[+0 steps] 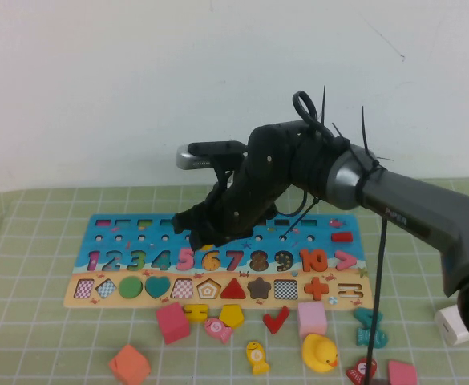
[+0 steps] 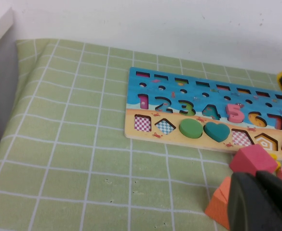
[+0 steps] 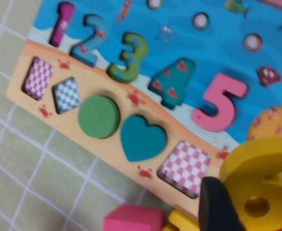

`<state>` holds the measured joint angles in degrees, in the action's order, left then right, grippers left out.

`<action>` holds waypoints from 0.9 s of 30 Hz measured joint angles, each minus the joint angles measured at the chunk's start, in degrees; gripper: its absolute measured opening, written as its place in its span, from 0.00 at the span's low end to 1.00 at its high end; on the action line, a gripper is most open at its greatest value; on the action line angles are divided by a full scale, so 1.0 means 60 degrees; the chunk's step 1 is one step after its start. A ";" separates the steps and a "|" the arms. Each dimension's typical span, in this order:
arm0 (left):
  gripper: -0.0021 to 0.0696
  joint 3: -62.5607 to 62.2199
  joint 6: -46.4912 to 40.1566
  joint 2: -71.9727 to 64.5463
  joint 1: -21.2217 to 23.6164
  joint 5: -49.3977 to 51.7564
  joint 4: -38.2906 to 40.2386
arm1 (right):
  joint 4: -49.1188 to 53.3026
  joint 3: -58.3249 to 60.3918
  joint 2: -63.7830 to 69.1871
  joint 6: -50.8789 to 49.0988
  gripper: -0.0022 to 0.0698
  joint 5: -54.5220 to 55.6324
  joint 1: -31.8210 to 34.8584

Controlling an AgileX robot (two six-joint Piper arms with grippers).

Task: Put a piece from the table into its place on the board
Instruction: Place the "number 6" into the hole of the number 6

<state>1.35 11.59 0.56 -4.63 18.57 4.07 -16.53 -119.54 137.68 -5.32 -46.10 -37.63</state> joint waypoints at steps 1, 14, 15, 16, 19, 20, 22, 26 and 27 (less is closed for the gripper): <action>0.03 0.0000 0.0000 0.0000 0.0000 0.0000 0.0000 | -0.0118 -0.0109 0.0082 0.0144 0.42 0.0000 0.0017; 0.03 0.0000 0.0000 0.0000 0.0000 0.0000 0.0217 | -0.0606 -0.0433 0.1063 -0.0133 0.42 0.0094 0.0200; 0.03 0.0000 0.0000 0.0000 0.0000 0.0000 0.0217 | -0.0612 -0.0433 0.1066 -0.0133 0.42 0.0094 0.0221; 0.03 0.0000 0.0000 0.0000 0.0000 0.0000 0.0217 | -0.0612 -0.0433 0.1082 -0.0153 0.42 0.0112 0.0222; 0.03 0.0000 0.0000 0.0000 0.0000 0.0000 0.0223 | -0.0612 -0.0433 0.1082 -0.0153 0.42 0.0209 0.0261; 0.03 0.0000 0.0000 0.0000 0.0000 0.0000 0.0239 | -0.0612 -0.0433 0.1082 -0.0167 0.42 0.0229 0.0279; 0.03 0.0000 0.0000 0.0000 0.0000 0.0000 0.0239 | -0.0612 -0.0433 0.1082 -0.0196 0.42 0.0271 0.0301; 0.03 0.0000 0.0000 0.0000 0.0000 0.0000 0.0239 | -0.0612 -0.0433 0.1100 -0.0256 0.42 0.0287 0.0368; 0.03 0.0000 0.0000 0.0000 0.0000 0.0000 0.0239 | -0.0612 -0.0433 0.1100 -0.0276 0.42 0.0287 0.0375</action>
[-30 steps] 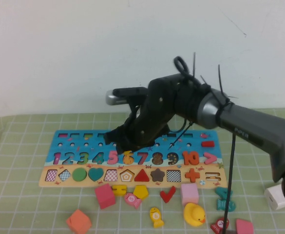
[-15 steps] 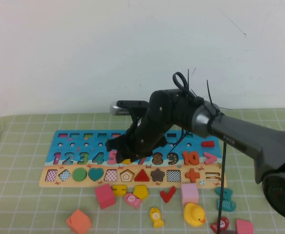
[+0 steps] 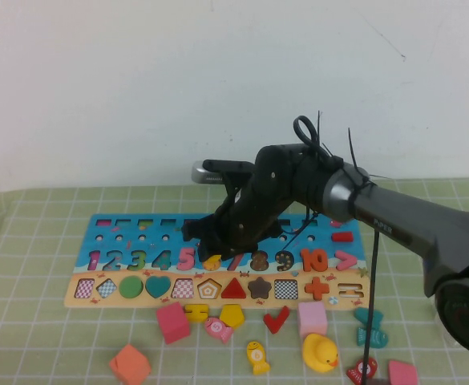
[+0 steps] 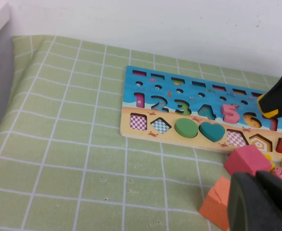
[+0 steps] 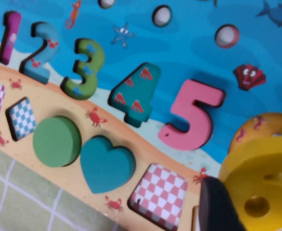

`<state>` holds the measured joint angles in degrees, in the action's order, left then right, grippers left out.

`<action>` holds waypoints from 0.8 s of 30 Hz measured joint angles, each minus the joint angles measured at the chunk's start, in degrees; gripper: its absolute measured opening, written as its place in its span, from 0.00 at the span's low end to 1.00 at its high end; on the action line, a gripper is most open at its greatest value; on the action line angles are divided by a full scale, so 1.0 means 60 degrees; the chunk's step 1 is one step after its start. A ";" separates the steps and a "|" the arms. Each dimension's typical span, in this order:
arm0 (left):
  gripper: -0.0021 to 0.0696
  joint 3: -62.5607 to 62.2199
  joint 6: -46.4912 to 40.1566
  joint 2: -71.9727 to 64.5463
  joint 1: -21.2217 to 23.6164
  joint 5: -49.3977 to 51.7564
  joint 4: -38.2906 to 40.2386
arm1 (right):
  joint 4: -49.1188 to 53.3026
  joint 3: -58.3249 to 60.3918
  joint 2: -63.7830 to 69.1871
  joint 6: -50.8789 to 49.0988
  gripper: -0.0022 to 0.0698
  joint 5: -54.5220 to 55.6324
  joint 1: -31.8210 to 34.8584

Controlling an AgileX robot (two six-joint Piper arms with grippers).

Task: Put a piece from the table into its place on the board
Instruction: Place the "number 6" into the hole of the number 6

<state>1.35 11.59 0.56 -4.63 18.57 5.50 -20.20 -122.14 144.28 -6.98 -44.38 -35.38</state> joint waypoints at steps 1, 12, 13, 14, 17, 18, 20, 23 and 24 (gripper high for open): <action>0.03 0.0000 0.0000 0.0000 0.0000 0.0000 0.0000 | 0.0000 0.0000 0.0018 0.0000 0.42 0.0020 0.0015; 0.03 0.0000 0.0000 0.0000 0.0000 0.0000 0.0000 | -0.0385 -0.0055 0.0515 -0.0036 0.42 0.0347 0.0015; 0.03 0.0000 0.0000 0.0000 0.0000 0.0000 0.0000 | -0.0436 -0.0055 0.0513 -0.0036 0.42 0.0438 0.0015; 0.03 0.0000 0.0000 0.0000 0.0000 0.0000 0.0000 | -0.0459 -0.0055 0.0513 -0.0056 0.42 0.0506 0.0015; 0.03 0.0000 0.0000 0.0000 0.0000 0.0000 0.0004 | -0.0477 -0.0055 0.0513 -0.0077 0.42 0.0564 0.0058; 0.03 0.0000 0.0000 0.0000 0.0000 0.0000 0.0004 | -0.0477 -0.0055 0.0513 -0.0077 0.42 0.0564 0.0077; 0.03 0.0000 0.0000 0.0000 0.0000 0.0000 0.0004 | -0.0477 -0.0055 0.0513 -0.0077 0.42 0.0564 0.0074; 0.03 0.0000 0.0000 0.0000 0.0000 0.0000 0.0004 | -0.0477 -0.0055 0.0513 -0.0124 0.42 0.0564 0.0097; 0.03 0.0000 0.0000 0.0000 0.0000 0.0000 0.0004 | -0.0477 -0.0055 0.0513 -0.0148 0.42 0.0564 0.0097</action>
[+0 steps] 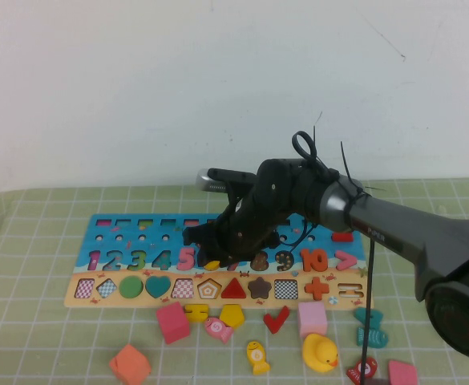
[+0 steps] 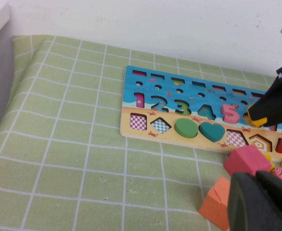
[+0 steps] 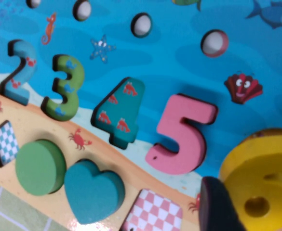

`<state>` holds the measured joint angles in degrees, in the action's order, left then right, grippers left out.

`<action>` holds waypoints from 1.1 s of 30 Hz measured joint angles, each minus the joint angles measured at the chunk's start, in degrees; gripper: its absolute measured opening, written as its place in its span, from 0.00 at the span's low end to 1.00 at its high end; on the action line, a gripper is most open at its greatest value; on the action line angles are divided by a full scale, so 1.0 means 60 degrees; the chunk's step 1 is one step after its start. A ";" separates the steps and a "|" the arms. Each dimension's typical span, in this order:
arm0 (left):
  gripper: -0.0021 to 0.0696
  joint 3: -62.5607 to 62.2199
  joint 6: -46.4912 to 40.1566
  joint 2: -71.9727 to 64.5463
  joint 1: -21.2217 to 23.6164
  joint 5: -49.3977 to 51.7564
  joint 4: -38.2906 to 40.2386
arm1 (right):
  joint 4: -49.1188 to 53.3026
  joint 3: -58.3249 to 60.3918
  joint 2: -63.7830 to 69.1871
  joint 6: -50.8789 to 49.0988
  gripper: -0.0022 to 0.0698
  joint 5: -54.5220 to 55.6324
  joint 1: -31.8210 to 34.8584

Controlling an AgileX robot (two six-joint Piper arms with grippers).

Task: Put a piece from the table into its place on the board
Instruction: Place the "number 6" into the hole of the number 6

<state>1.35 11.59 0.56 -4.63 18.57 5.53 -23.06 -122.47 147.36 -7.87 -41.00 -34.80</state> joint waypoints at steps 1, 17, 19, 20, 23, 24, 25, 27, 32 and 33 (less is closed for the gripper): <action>0.03 0.0000 0.0000 0.0000 0.0000 0.0000 0.0000 | 0.0000 0.0000 0.0000 0.0002 0.42 0.0000 0.0000; 0.03 0.0000 0.0012 0.0000 0.0000 0.0000 0.0000 | 0.0000 0.0000 0.0000 -0.0035 0.43 -0.0059 0.0042; 0.03 0.0000 0.0012 0.0000 0.0000 0.0000 0.0000 | 0.0000 0.0000 0.0000 -0.0035 0.45 -0.0072 0.0042; 0.03 0.0000 0.0012 0.0000 0.0000 0.0000 0.0000 | -0.0022 0.0000 0.0000 -0.0035 0.46 -0.0072 0.0042; 0.03 0.0000 0.0012 0.0000 0.0000 0.0000 0.0017 | -0.0021 0.0000 0.0000 -0.0035 0.51 -0.0072 0.0059; 0.03 0.0000 0.0012 0.0000 0.0000 0.0000 0.0016 | -0.0036 0.0000 0.0000 -0.0035 0.52 -0.0072 0.0046; 0.03 0.0000 0.0012 0.0000 0.0000 0.0000 0.0038 | -0.0036 0.0000 0.0000 -0.0039 0.53 -0.0072 0.0062; 0.03 0.0000 0.0012 0.0000 0.0000 0.0000 0.0038 | -0.0042 0.0000 0.0000 -0.0056 0.53 -0.0072 0.0062; 0.03 0.0000 0.0012 0.0000 0.0000 0.0000 0.0052 | -0.0533 0.0000 0.0000 -0.0055 0.54 -0.0072 0.0139; 0.03 0.0000 0.0012 0.0000 0.0000 0.0000 0.0052 | -0.0724 0.0000 0.0000 -0.0055 0.54 -0.0072 0.0184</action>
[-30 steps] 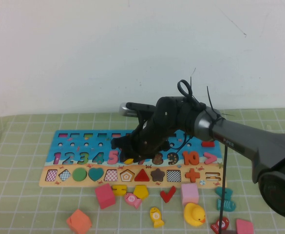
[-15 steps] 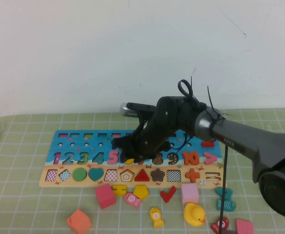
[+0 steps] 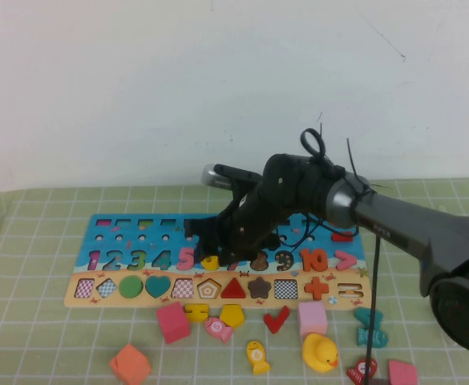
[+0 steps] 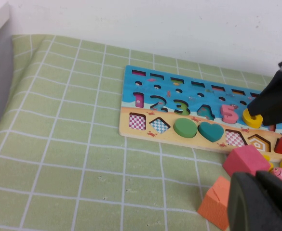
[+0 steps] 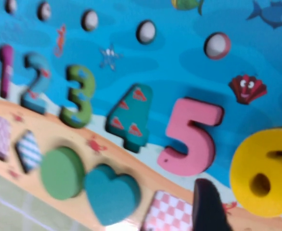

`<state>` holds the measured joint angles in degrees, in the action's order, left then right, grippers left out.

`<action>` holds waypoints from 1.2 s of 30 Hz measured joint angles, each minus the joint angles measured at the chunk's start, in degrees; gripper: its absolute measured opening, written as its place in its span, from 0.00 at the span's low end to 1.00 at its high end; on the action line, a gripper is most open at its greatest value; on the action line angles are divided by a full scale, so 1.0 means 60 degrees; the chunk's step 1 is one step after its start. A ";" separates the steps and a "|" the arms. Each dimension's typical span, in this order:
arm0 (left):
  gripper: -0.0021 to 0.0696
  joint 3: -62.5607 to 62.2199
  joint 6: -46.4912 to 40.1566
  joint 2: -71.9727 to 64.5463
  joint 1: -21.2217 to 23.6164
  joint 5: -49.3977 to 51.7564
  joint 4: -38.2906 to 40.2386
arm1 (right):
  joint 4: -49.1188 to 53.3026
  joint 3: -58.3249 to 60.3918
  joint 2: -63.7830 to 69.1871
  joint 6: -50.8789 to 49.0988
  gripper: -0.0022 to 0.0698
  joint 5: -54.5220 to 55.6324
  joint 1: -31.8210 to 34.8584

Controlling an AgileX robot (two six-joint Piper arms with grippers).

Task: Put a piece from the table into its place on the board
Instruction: Place the "number 6" into the hole of the number 6

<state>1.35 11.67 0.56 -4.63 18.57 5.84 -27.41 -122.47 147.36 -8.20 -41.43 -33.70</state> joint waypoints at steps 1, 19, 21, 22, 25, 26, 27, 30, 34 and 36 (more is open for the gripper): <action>0.03 0.0000 0.0000 0.0000 0.0000 0.0000 0.0000 | -0.0270 0.0000 0.0000 0.0000 0.54 0.0000 0.0082; 0.03 0.0000 0.0000 0.0000 0.0000 0.0000 0.0022 | -0.2089 0.0000 0.0000 0.0850 0.23 0.0123 0.0379; 0.03 0.0000 0.0000 0.0000 0.0000 0.0000 0.0022 | -0.2009 0.0000 0.0000 0.0850 0.19 0.0102 0.0379; 0.03 0.0000 0.0000 0.0000 0.0000 0.0000 0.0022 | -0.1966 0.0000 0.0000 0.0866 0.17 0.0064 0.0379; 0.03 0.0000 0.0000 0.0000 0.0000 0.0000 0.0022 | -0.1714 0.0000 0.0000 0.0865 0.13 -0.0052 0.0379; 0.03 0.0000 0.0000 0.0000 0.0000 0.0000 0.0022 | -0.1612 0.0000 0.0000 0.0865 0.12 -0.0102 0.0379; 0.03 0.0000 0.0000 0.0000 0.0000 0.0000 0.0022 | -0.1561 0.0000 0.0000 0.0865 0.11 -0.0142 0.0379; 0.03 0.0000 0.0000 0.0000 0.0000 0.0000 0.0022 | -0.1491 0.0000 0.0000 0.0865 0.10 -0.0224 0.0379; 0.03 0.0000 0.0000 0.0000 0.0000 0.0000 0.0022 | -0.1433 0.0000 -0.0021 0.1133 0.09 -0.0371 0.0379; 0.03 0.0000 0.0000 0.0000 0.0000 0.0000 0.0022 | -0.1411 0.0000 -0.0195 0.1677 0.09 -0.0618 0.0383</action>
<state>1.35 11.67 0.56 -4.63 18.57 5.97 -35.87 -122.47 146.19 1.87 -45.14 -31.40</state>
